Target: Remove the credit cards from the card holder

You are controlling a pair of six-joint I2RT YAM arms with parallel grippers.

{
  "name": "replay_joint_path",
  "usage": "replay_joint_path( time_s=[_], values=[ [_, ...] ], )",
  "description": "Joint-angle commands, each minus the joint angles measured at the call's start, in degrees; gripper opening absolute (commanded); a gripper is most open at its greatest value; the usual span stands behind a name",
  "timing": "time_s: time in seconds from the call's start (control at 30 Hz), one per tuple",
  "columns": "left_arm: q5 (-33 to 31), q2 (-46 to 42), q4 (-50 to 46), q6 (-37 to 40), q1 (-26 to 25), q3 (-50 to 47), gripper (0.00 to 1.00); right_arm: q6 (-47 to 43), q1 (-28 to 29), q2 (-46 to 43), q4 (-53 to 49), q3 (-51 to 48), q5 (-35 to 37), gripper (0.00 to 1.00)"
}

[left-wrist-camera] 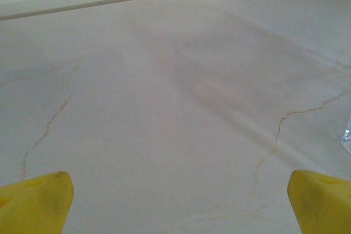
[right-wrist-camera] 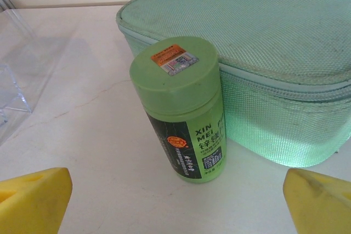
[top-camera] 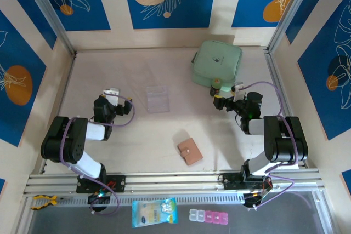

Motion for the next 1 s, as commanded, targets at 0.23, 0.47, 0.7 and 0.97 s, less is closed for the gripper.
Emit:
replay_joint_path(
  time_s=[0.23,0.47,0.7,0.97],
  values=[
    [1.2,-0.7,0.7,0.8,0.8,0.4,1.00,-0.9,-0.4,-0.3,1.1,-0.6,-1.1,0.99],
    [1.2,-0.7,0.6,0.7,0.8,0.4,1.00,-0.8,-0.4,-0.3,1.1,-0.6,-1.2,0.99],
    [-0.6,-0.6,-0.3,0.1,0.9,1.0,1.00,-0.7,-0.6,-0.3,1.0,-0.5,-1.3,0.99],
    [-1.5,-1.4,0.1,0.1,0.7,0.6,1.00,-0.9,0.6,-1.8,-0.4,-0.5,1.9,0.99]
  ],
)
